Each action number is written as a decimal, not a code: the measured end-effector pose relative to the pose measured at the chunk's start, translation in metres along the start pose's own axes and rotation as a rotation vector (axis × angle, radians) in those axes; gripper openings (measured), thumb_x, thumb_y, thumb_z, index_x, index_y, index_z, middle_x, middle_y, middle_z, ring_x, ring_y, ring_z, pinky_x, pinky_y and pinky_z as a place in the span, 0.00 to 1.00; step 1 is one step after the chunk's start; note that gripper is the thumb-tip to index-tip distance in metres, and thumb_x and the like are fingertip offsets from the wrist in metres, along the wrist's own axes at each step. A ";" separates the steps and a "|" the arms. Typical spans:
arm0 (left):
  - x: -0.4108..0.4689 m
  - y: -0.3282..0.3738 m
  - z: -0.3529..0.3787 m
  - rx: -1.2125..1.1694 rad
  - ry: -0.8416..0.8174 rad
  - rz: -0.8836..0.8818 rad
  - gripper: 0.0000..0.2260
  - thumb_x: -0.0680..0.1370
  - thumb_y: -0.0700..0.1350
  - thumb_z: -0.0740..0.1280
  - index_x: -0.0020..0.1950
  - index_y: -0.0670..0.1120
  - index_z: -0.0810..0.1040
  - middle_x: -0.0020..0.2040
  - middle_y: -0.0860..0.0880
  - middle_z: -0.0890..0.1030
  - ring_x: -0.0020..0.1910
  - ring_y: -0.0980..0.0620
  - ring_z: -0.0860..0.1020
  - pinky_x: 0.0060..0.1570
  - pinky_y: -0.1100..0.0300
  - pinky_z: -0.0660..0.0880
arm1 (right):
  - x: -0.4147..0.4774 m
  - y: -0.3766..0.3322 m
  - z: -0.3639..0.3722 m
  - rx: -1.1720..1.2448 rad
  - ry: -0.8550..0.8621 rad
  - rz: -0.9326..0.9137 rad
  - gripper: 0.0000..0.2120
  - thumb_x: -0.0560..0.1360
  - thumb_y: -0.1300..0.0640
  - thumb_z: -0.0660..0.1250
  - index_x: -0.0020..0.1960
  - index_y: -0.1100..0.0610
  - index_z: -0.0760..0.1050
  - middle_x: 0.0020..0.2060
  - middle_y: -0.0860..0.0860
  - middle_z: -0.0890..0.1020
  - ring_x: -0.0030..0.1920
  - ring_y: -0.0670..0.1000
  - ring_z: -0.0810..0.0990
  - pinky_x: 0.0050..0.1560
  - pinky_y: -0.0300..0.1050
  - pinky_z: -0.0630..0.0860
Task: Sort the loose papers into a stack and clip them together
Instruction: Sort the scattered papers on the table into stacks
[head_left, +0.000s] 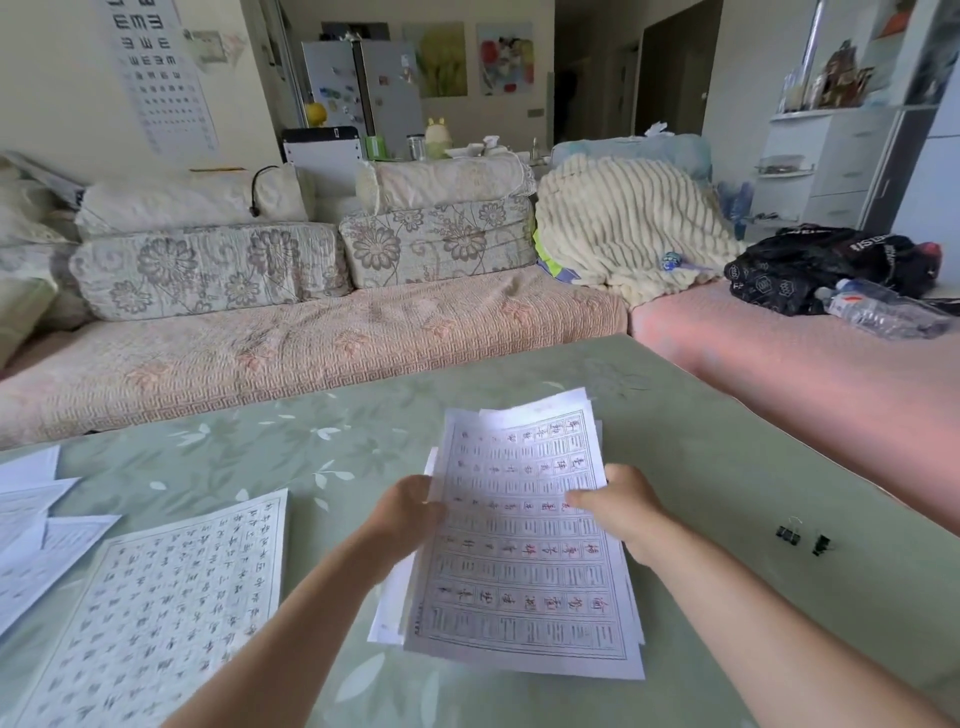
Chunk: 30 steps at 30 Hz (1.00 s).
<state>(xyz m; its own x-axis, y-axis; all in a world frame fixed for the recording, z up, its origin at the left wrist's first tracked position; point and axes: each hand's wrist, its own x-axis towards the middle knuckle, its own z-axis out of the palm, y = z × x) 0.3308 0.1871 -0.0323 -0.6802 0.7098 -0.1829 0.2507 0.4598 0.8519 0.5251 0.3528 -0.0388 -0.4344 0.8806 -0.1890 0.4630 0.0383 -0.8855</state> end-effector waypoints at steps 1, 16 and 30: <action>0.004 -0.001 0.001 0.125 0.067 -0.029 0.13 0.76 0.40 0.65 0.60 0.47 0.79 0.55 0.46 0.82 0.54 0.46 0.80 0.49 0.59 0.76 | 0.000 0.003 0.001 -0.063 0.033 0.007 0.13 0.71 0.57 0.75 0.54 0.57 0.79 0.49 0.52 0.84 0.46 0.52 0.82 0.42 0.42 0.77; 0.028 0.021 0.002 -0.030 -0.005 -0.234 0.12 0.71 0.43 0.75 0.50 0.38 0.81 0.43 0.42 0.83 0.41 0.44 0.82 0.41 0.57 0.77 | 0.010 0.008 0.004 -0.267 0.076 0.005 0.09 0.73 0.53 0.71 0.48 0.57 0.77 0.42 0.53 0.83 0.41 0.55 0.82 0.35 0.41 0.72; -0.010 0.014 -0.018 -0.531 -0.115 0.068 0.13 0.77 0.30 0.64 0.59 0.41 0.78 0.56 0.39 0.83 0.56 0.38 0.81 0.60 0.40 0.75 | -0.006 -0.018 -0.003 0.196 -0.037 -0.085 0.28 0.66 0.46 0.76 0.61 0.54 0.70 0.53 0.47 0.81 0.54 0.50 0.81 0.57 0.50 0.77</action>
<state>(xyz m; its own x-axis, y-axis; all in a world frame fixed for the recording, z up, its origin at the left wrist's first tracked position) 0.3293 0.1767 -0.0098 -0.5874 0.7960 -0.1460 -0.1107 0.0996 0.9888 0.5217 0.3478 -0.0206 -0.4955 0.8599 -0.1229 0.2657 0.0154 -0.9639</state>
